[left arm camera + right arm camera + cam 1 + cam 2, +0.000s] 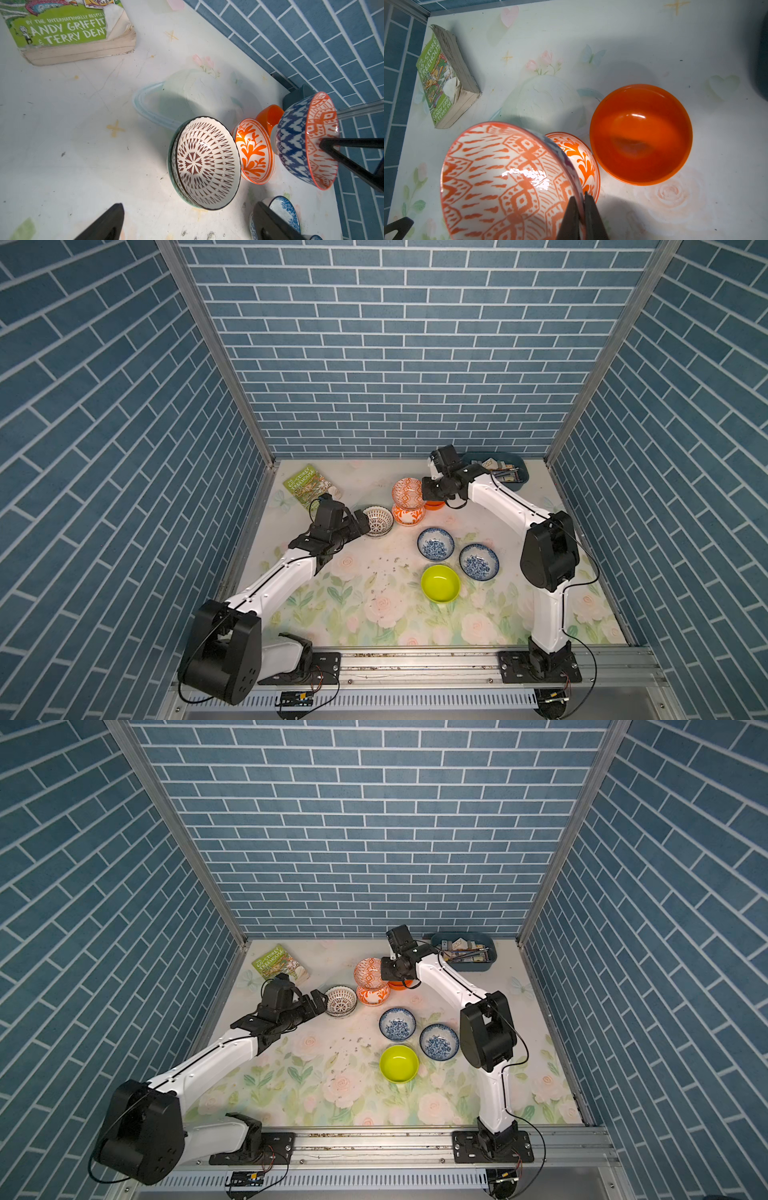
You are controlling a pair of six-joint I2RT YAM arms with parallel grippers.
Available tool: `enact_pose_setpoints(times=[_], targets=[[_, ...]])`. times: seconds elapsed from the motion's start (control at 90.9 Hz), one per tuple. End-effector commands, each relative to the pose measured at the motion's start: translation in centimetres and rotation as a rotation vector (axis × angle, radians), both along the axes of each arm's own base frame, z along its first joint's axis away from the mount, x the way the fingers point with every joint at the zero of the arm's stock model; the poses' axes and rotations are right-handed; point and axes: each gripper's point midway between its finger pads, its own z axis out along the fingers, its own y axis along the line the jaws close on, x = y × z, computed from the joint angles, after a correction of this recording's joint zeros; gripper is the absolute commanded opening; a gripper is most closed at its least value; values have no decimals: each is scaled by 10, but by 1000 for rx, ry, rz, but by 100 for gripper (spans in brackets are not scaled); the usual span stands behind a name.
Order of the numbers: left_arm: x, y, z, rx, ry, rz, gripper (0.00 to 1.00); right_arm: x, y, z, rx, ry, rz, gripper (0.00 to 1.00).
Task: Stack the bowls
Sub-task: Place the bowl on the bowl.
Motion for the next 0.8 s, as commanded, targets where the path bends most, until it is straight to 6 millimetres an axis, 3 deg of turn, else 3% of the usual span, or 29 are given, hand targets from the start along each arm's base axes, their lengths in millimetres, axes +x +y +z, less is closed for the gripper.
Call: enact_pose_setpoints(times=[0.0,0.242,0.792], targets=[[2,-4,-4,-35,-8,-4,100,6,9,-9,18,-6,-10,0],[-1,-4,-14,-48,11,0,100,6,6,-32,-25,17,-23,0],[-1,-2,-9,-27,9,-1,100,-2,8,-62,-90,51,-33,0]])
